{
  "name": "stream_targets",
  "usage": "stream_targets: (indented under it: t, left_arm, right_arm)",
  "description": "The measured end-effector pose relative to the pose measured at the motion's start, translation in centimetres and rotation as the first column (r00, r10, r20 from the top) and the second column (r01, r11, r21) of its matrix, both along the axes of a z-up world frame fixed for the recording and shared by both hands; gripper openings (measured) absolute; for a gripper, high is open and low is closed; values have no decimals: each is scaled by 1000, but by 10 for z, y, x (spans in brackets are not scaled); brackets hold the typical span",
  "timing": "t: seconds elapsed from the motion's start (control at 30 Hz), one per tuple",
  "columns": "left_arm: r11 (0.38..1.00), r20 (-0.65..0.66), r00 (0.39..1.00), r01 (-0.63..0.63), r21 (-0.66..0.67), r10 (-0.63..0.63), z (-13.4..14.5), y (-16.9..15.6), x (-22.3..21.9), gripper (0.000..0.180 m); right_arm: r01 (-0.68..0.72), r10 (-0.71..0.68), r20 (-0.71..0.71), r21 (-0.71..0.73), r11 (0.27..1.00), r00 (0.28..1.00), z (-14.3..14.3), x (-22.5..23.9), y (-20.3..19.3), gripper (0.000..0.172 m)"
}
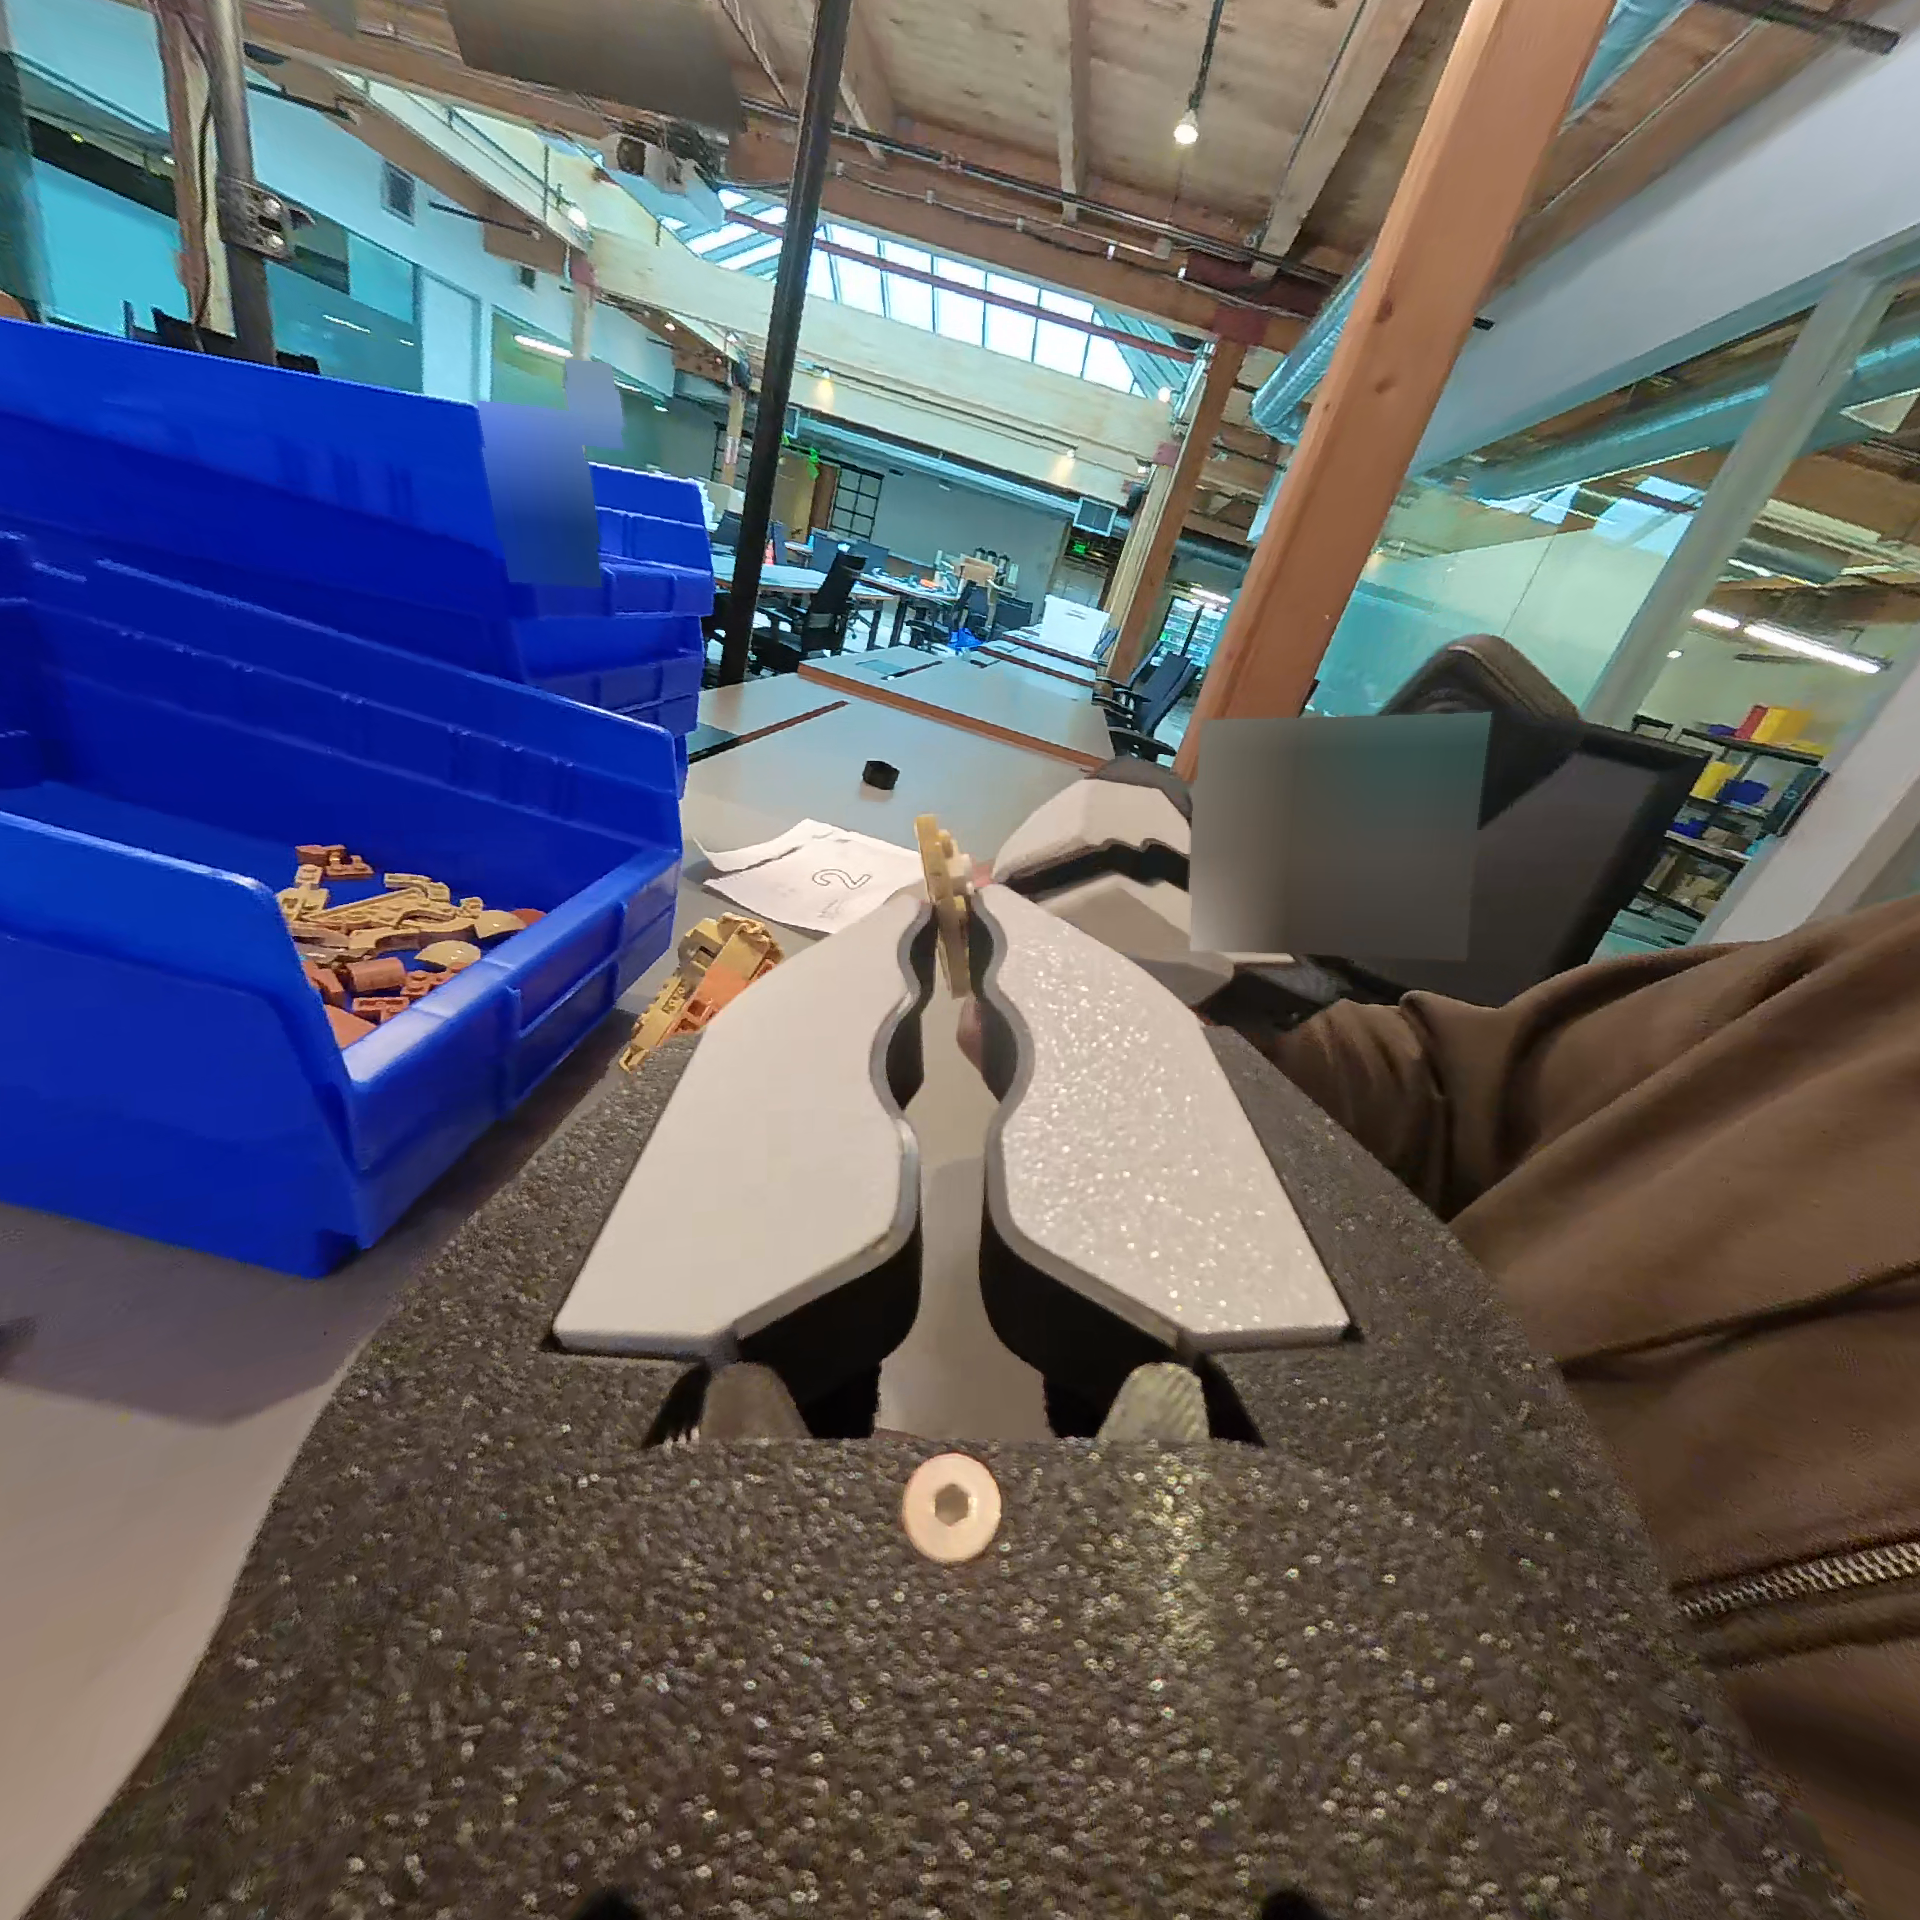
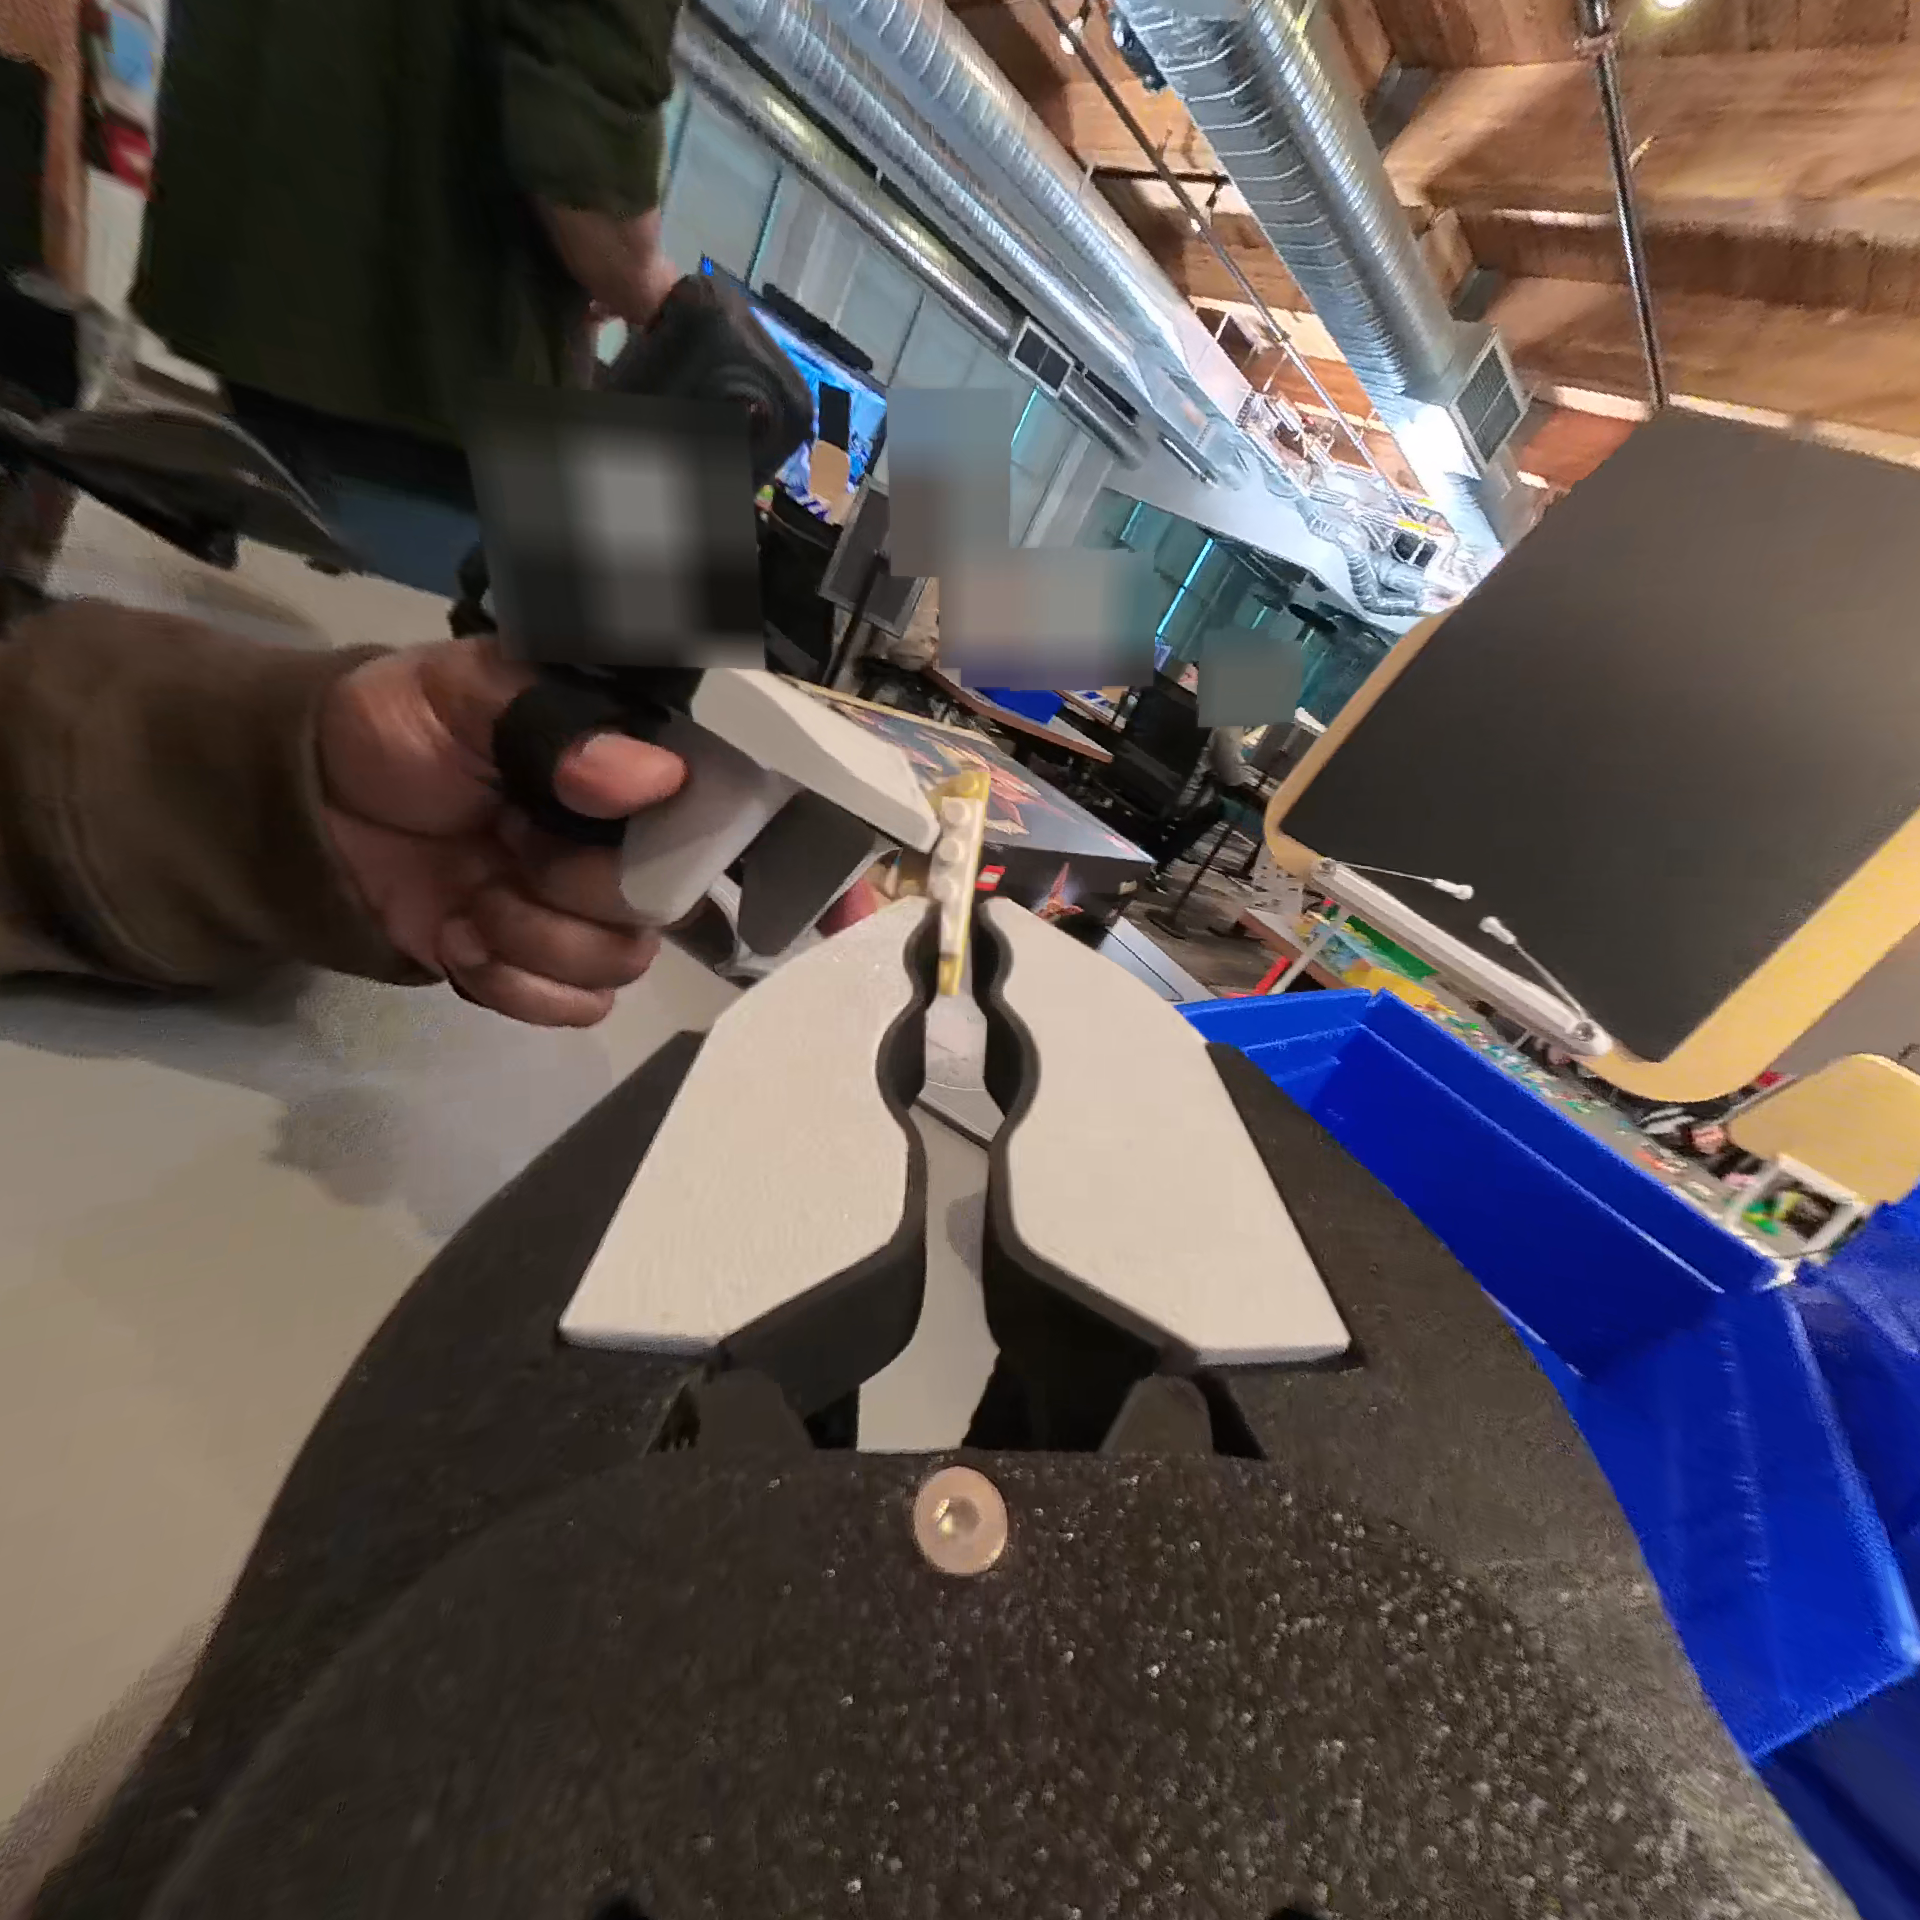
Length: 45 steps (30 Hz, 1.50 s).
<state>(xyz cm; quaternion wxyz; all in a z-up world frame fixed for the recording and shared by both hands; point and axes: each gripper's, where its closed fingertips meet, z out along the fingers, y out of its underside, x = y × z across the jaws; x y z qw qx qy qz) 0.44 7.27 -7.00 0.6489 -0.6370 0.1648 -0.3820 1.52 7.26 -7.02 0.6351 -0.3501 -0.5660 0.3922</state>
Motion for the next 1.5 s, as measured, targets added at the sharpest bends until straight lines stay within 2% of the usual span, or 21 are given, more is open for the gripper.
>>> stream_targets:
  t: [0.2,0.5,0.67,0.83,0.97,1.07,1.23,1.5]
  left_arm:
    - [1000,-19,1000,-5,5,6,-1,0,2,6]
    - [1000,-46,999,26,3,-26,-3,-4,7,5]
    - [998,-11,998,61,-20,-61,-3,-5,7,6]
    - [999,-10,999,42,-1,-42,0,-4,8,7]
    - [1000,-99,995,25,-4,-25,-9,-2,15,13]
    - [1000,-124,992,13,26,-10,-8,-3,16,7]
    - [998,-142,990,18,56,-10,-5,-6,17,7]
    - [996,-107,993,49,69,-42,-1,-10,17,5]
  right_arm:
    - [49,-52,31,92,995,998,-7,-5,-3,10]
    - [69,-81,76,148,987,994,-15,-8,-1,9]
    - [81,-97,91,170,982,991,-16,-8,-2,8]
    - [85,-91,87,76,994,992,-13,-7,-1,8]
    - [73,-72,74,-6,997,995,-9,-6,-2,8]
    - [76,-75,68,-13,997,995,-9,-5,-5,8]
    - [83,-82,55,-13,996,995,-6,-4,-7,8]
    - [107,-107,30,-20,994,994,-5,0,-6,8]
